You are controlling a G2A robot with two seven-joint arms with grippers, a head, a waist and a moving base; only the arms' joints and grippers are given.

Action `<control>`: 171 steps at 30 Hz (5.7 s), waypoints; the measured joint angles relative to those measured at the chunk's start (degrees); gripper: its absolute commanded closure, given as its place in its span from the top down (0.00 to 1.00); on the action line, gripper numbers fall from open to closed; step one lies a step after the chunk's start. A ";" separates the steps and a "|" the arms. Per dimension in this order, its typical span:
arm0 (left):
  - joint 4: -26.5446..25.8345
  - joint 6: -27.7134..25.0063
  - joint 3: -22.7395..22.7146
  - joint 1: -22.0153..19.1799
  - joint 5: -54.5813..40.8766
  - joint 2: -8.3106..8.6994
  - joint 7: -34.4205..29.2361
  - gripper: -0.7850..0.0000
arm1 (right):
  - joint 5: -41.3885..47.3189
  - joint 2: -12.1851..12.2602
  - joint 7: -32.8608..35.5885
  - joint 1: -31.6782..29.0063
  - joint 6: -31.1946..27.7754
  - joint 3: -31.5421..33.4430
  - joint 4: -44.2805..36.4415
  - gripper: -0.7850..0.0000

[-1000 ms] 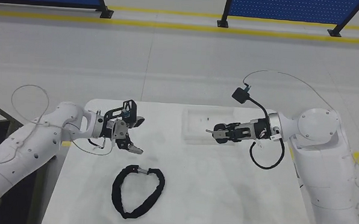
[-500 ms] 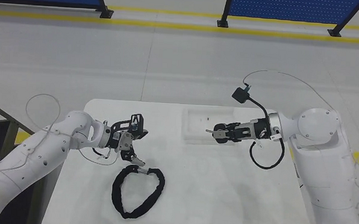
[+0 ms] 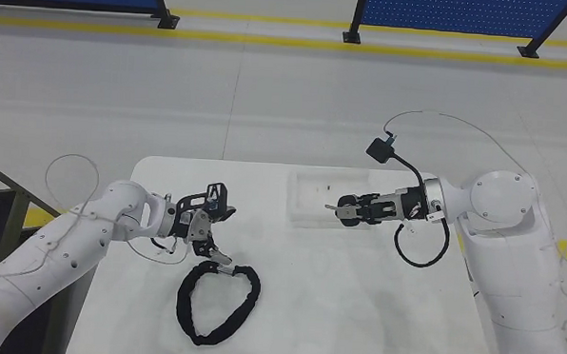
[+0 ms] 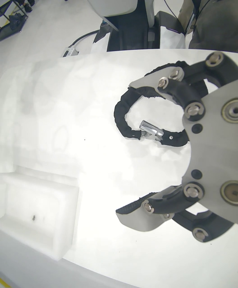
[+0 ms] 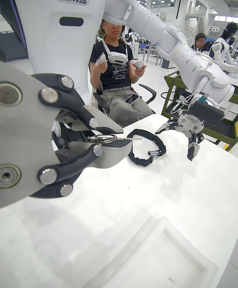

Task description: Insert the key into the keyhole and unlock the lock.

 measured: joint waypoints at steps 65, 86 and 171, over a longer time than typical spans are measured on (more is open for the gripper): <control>15.37 9.60 -3.81 9.89 52.43 -6.62 46.50 0.00 | 0.00 0.00 0.00 0.00 0.00 0.00 0.00 0.00; -2.35 8.64 -16.25 15.78 45.02 0.82 55.97 0.00 | 0.52 0.65 0.02 -0.51 7.94 -5.11 -7.61 0.00; -4.16 6.72 -16.63 11.31 46.34 -9.25 56.32 0.00 | 31.63 22.98 -30.39 63.15 50.52 -73.33 -27.43 0.00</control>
